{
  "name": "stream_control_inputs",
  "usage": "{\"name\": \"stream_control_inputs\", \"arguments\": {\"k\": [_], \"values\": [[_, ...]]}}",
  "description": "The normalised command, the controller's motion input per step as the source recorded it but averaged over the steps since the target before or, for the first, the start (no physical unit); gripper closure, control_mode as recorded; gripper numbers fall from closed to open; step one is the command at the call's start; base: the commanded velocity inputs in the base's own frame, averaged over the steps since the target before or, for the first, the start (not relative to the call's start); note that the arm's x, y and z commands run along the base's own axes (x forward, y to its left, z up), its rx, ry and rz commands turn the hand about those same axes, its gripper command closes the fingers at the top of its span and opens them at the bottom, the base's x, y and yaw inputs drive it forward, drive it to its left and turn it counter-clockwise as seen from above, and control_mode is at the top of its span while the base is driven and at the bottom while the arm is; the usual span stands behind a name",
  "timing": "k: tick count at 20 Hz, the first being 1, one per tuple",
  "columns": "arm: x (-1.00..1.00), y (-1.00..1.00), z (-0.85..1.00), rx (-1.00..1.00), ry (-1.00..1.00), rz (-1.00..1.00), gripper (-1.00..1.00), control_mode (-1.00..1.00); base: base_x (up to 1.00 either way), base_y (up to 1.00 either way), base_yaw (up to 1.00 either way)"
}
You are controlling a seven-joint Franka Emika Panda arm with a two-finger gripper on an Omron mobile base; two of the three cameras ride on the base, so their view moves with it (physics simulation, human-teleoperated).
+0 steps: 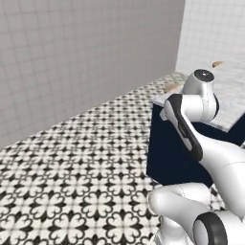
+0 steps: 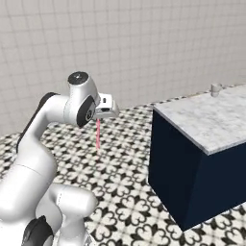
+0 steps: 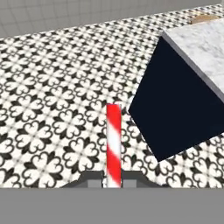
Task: Take a straw from the drawer in front and place it inside the glass cup on the dining counter.
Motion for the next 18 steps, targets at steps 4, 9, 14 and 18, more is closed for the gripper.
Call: {"name": "stream_control_inputs", "arguments": {"k": [4, 9, 14, 18], "values": [[0.00, 0.00, 0.00, 0.00, 0.00, 0.00, 1.00, 1.00, 0.71, 1.00, -0.32], [0.00, 0.00, 0.00, 0.00, 0.00, 0.00, 1.00, 1.00, 0.73, 0.99, -0.38], [0.00, 0.00, 0.00, 0.00, 0.00, 0.00, 1.00, 1.00, 0.74, 0.94, -0.45], [0.00, 0.00, 0.00, 0.00, 0.00, 0.00, 1.00, 1.00, 0.76, 0.93, -0.49]]}}
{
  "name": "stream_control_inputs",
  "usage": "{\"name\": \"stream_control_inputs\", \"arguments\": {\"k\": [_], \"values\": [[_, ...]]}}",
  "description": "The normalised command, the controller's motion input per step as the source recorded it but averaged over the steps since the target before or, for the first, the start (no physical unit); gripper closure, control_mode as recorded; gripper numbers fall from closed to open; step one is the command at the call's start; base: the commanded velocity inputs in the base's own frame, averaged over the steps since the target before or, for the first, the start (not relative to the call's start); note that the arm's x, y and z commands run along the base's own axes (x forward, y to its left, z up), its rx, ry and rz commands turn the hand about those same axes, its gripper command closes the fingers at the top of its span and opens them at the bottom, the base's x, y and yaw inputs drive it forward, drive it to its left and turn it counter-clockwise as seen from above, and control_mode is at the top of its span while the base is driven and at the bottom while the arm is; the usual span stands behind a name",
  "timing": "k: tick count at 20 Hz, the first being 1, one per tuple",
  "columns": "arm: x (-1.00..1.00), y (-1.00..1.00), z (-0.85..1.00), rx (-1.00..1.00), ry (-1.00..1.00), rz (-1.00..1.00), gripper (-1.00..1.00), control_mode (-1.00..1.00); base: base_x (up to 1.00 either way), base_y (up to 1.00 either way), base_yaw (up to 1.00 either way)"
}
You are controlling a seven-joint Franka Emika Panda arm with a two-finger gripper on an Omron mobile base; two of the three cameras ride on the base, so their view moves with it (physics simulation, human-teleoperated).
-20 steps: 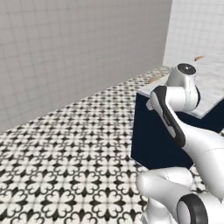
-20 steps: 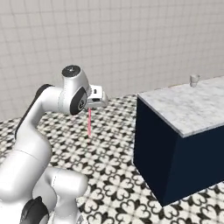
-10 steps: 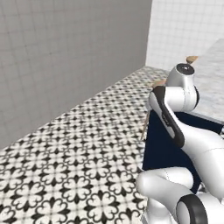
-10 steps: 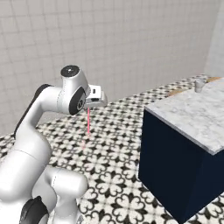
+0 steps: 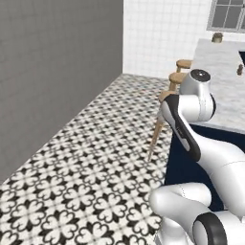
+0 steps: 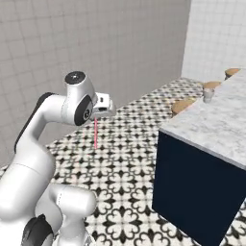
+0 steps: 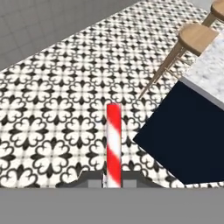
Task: Take a straw from the drawer in front and place it inside the glass cup on the dining counter.
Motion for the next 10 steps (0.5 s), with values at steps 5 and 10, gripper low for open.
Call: {"name": "stream_control_inputs", "arguments": {"k": [5, 10], "values": [[0.00, 0.00, 0.00, 0.00, 0.00, 0.00, 1.00, 1.00, 0.74, 0.91, -0.51], [0.00, 0.00, 0.00, 0.00, 0.00, 0.00, 1.00, 1.00, 0.73, 0.94, -0.52]]}}
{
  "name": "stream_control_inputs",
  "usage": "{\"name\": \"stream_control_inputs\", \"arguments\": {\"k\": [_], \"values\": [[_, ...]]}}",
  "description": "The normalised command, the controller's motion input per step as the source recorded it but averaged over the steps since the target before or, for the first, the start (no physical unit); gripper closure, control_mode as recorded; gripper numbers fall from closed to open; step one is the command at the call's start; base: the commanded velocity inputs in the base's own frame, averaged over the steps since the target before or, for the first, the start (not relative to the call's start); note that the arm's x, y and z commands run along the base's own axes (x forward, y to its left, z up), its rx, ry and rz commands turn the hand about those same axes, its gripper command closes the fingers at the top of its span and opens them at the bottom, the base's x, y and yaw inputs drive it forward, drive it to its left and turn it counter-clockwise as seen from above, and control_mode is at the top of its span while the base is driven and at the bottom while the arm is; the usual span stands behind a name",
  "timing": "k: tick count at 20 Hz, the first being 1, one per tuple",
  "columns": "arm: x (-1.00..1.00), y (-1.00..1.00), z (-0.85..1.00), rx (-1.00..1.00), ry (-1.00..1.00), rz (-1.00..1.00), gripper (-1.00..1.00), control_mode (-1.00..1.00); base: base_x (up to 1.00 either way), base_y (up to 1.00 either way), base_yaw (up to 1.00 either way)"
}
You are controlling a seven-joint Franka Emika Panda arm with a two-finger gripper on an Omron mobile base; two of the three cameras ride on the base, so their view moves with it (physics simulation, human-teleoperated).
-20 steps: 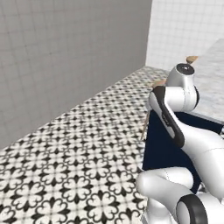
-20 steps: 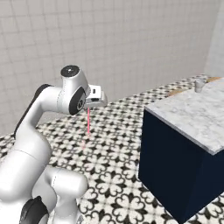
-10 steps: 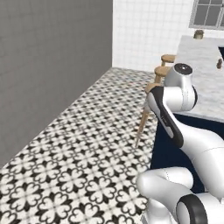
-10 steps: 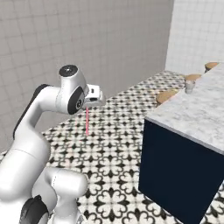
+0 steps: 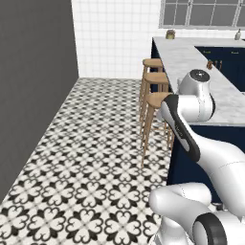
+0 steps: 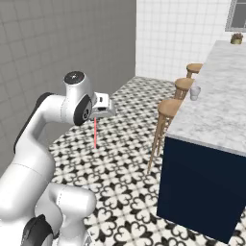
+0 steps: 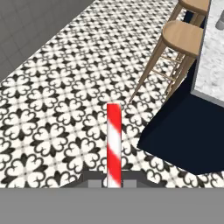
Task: Take a straw from the drawer in front and place it inside the glass cup on the dining counter.
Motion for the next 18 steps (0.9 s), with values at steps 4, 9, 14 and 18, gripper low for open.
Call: {"name": "stream_control_inputs", "arguments": {"k": [4, 9, 14, 18], "values": [[0.00, 0.00, 0.00, 0.00, 0.00, 0.00, 1.00, 1.00, 0.73, 0.99, -0.52], [0.00, 0.00, 0.00, 0.00, 0.00, 0.00, 1.00, 1.00, 0.76, 0.97, -0.53], [0.00, 0.00, 0.00, 0.00, 0.00, 0.00, 1.00, 1.00, 0.82, 0.92, -0.54], [0.00, 0.00, 0.00, 0.00, 0.00, 0.00, 1.00, 1.00, 0.80, 0.87, -0.56]]}}
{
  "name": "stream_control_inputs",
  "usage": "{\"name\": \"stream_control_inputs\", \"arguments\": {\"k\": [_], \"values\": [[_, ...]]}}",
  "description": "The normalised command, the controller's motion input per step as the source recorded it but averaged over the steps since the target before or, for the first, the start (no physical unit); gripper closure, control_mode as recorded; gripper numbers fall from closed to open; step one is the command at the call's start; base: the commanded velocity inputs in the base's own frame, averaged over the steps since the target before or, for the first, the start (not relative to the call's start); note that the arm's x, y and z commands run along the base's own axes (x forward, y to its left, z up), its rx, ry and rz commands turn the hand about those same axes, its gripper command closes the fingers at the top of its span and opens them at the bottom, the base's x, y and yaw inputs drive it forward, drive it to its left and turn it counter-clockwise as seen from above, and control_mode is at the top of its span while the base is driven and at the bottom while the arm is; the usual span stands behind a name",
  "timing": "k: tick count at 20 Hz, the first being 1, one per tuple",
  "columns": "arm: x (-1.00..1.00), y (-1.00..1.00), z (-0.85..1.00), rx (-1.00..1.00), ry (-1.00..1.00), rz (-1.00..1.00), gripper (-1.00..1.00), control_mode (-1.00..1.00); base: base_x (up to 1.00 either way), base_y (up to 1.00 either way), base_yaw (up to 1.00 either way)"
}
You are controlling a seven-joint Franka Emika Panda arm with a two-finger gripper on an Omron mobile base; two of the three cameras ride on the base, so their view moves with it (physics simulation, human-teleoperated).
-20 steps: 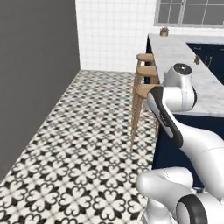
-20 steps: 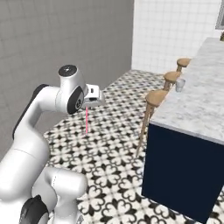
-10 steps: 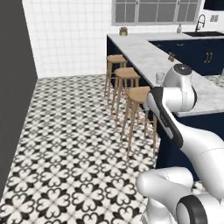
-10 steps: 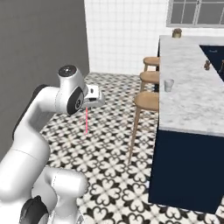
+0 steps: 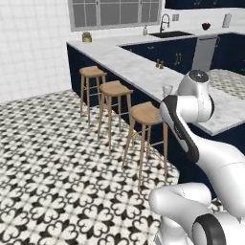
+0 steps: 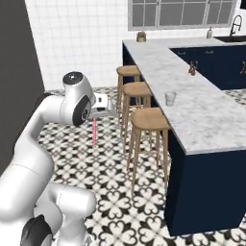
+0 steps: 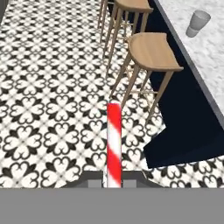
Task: Take a straw from the drawer in front and place it inside the glass cup on the dining counter.
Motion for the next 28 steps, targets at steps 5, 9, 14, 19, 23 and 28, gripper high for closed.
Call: {"name": "stream_control_inputs", "arguments": {"k": [5, 9, 14, 19, 23, 28], "values": [[0.00, 0.00, 0.00, 0.00, 0.00, 0.00, 1.00, 1.00, 0.75, 0.85, -0.59], [0.00, 0.00, 0.00, 0.00, 0.00, 0.00, 1.00, 1.00, 0.71, 0.82, -0.59], [0.00, 0.00, 0.00, 0.00, 0.00, 0.00, 1.00, 1.00, 0.67, 0.83, -0.59], [0.00, 0.00, 0.00, 0.00, 0.00, 0.00, 1.00, 1.00, 0.51, 0.82, -0.62], [0.00, 0.00, 0.00, 0.00, 0.00, 0.00, 1.00, 1.00, 0.36, 0.72, -0.67], [0.00, 0.00, 0.00, 0.00, 0.00, 0.00, 1.00, 1.00, 0.41, 0.72, -0.66]]}}
